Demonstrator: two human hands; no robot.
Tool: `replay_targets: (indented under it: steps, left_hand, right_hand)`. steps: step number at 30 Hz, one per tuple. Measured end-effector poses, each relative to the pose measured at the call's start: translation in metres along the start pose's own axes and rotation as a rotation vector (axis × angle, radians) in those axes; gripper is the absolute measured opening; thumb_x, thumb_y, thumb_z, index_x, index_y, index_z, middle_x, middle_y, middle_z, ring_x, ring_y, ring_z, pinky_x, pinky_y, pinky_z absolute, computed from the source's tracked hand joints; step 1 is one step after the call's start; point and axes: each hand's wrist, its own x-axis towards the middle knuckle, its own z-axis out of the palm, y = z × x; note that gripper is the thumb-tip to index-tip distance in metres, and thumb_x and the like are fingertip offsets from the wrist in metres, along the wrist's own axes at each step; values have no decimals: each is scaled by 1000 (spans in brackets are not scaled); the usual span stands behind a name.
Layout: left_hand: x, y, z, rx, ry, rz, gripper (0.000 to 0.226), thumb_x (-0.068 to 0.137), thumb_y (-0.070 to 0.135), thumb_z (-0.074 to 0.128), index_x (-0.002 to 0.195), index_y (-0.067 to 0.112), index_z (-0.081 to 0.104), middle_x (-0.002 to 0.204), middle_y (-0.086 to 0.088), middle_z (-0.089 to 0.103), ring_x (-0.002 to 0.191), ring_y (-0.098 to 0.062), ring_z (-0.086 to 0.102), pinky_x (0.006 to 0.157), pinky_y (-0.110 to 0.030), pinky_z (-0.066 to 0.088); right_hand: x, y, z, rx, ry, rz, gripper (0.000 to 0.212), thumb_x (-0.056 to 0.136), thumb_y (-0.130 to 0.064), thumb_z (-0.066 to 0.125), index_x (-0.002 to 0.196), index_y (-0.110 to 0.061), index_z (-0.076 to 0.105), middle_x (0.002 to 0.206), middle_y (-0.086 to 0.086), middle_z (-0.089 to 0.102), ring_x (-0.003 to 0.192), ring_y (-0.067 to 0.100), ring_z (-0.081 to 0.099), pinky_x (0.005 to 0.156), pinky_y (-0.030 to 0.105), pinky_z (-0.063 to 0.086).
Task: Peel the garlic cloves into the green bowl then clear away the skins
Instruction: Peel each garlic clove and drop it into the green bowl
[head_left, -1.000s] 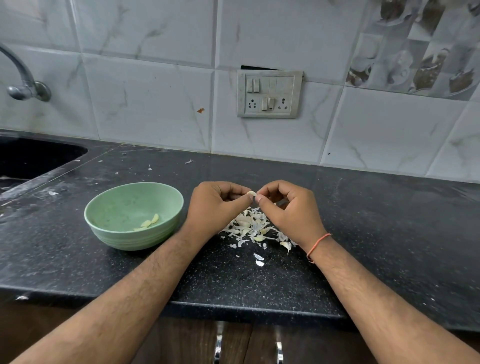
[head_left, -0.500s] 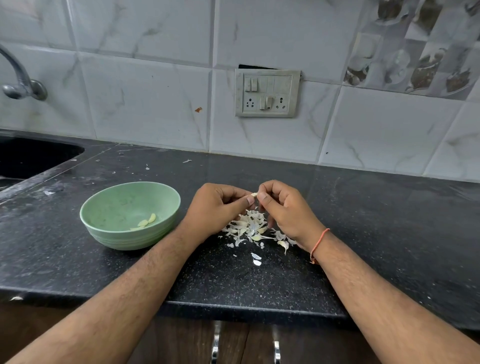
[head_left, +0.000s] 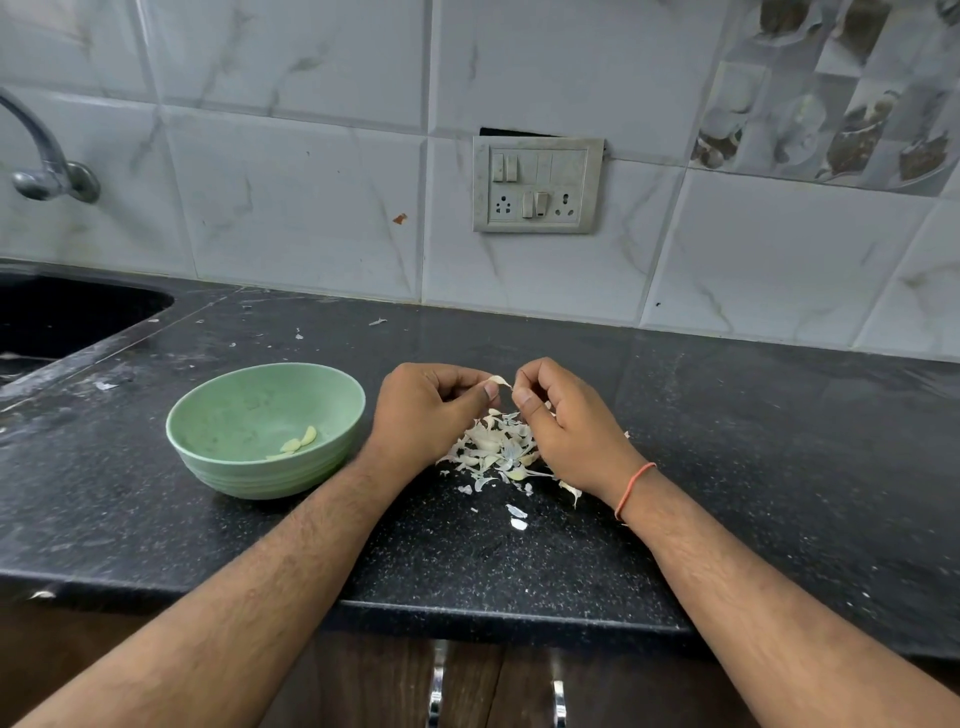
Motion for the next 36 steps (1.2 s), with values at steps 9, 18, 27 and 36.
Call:
replay_targets:
  steps: [9,18,27,36]
  left_hand:
    - [-1,4,4,-116,-71,-34,10,99,25,77,104,22,85,84,1,82,80,-29,78,70,-33,63]
    - [-2,5,7,-33,-177,-42,17,104,18,68,100,27,82,81,0,80,68,-21,74,63,-31,62]
    - [0,-2,5,34,-82,45,12,93,28,81,105,30,81,82,6,80,73,-31,76,73,-47,66]
    - [0,4,7,-227,-118,80,28,96,5,76,123,11,70,93,2,75,80,-10,71,69,-27,60]
  right_hand:
    - [1,0,1,206,118,85,14,97,-23,77,108,-33,76,98,-13,78,90,12,73,81,29,60]
    - [1,1,-1,264,159,77,11,91,-23,85,100,-28,82,101,-14,75,89,16,73,74,41,64]
    - [2,2,0,379,127,177,4,96,-19,79,98,-22,76,92,2,78,90,31,73,70,46,66]
    - [2,1,0,493,73,218,4,98,-13,76,102,-14,77,91,11,80,86,29,77,69,38,65]
